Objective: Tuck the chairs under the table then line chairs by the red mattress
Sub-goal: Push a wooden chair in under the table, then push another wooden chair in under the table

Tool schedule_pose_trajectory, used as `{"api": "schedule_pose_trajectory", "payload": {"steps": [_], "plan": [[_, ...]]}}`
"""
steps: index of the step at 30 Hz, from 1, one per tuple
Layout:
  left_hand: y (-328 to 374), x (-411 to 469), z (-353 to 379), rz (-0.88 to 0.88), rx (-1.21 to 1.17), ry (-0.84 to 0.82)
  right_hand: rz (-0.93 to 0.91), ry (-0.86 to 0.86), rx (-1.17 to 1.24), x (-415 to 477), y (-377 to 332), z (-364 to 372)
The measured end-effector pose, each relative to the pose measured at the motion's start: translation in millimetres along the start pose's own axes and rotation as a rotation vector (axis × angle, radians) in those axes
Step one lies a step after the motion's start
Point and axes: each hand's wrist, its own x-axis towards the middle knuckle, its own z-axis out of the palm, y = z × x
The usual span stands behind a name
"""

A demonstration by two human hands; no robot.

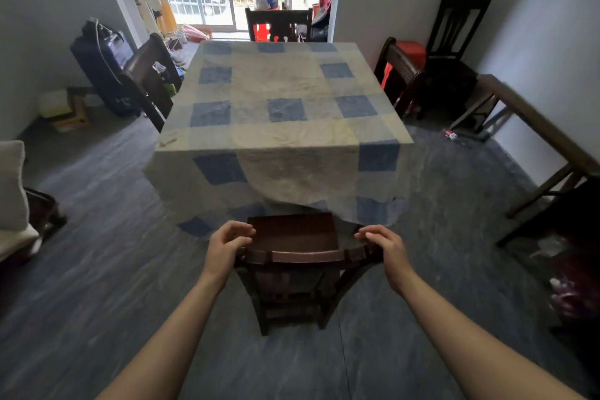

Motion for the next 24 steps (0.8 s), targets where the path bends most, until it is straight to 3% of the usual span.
{"api": "schedule_pose_trajectory", "payload": {"steps": [3, 7, 16, 24], "plan": [[57, 21, 28, 0.142, -0.055, -0.083, -0.052, 0.048, 0.144, 3, -46, -6], [119, 41, 112, 0.141, -0.198, -0.34, -0.219, 0.115, 0.267, -6, -112, -47], [199, 27, 335, 0.173, -0.277, -0.738, -0.472, 0.495, 0.311, -64, -203, -243], [265, 9, 517, 0.259, -0.344, -0.915, -0.591, 0.565, 0.246, -63, -253, -393]]}}
